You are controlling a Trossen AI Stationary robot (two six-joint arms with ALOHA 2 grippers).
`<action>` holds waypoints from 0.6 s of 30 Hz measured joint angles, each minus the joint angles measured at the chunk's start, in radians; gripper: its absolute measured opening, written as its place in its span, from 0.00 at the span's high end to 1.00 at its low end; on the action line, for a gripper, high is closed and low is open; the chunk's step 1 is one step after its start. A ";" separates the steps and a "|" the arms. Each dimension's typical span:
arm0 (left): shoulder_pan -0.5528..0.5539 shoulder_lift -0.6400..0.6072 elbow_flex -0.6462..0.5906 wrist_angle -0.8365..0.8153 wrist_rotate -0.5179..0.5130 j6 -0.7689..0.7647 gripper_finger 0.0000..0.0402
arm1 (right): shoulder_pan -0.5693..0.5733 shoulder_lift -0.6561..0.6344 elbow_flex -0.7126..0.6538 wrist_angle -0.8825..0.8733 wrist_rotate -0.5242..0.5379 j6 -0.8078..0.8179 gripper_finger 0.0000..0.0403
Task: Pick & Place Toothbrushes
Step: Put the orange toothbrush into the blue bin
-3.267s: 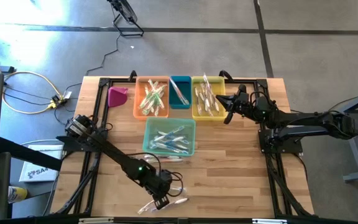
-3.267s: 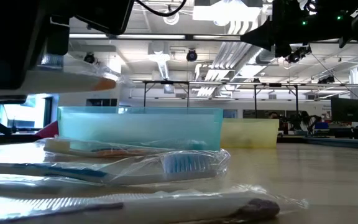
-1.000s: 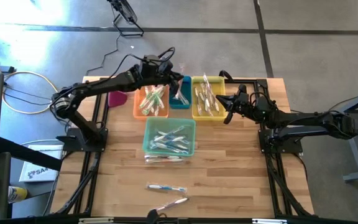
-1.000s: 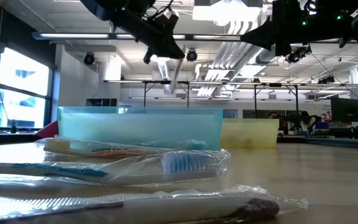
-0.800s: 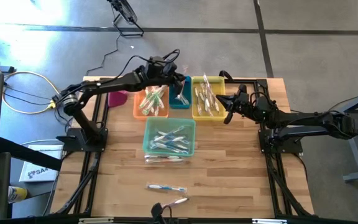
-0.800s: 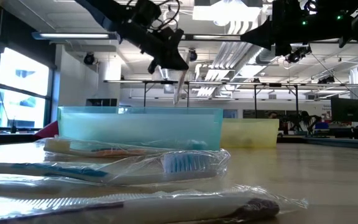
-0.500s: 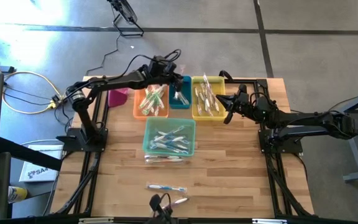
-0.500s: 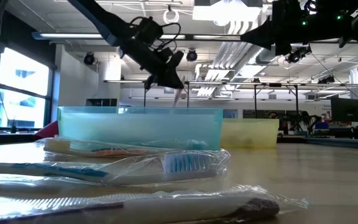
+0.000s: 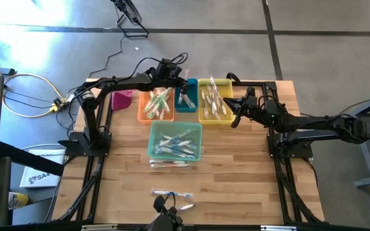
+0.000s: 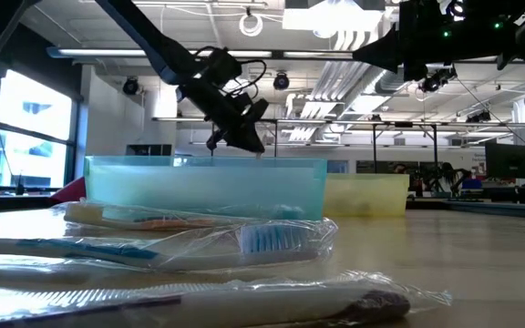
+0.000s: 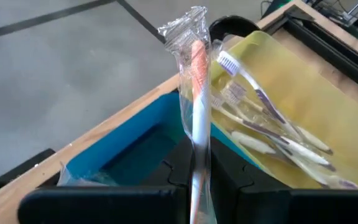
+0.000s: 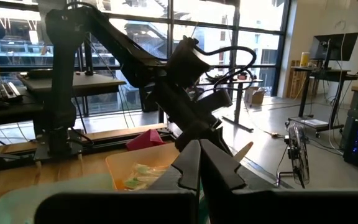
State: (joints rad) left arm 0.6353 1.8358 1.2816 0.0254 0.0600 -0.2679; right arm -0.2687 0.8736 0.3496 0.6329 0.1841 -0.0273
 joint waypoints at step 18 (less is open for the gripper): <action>-0.002 0.036 0.000 -0.014 -0.017 0.034 0.77 | 0.000 0.000 0.000 0.000 0.000 -0.003 0.99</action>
State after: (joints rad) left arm 0.6331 1.8721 1.2819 0.0117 0.0435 -0.2334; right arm -0.2685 0.8734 0.3492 0.6327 0.1841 -0.0307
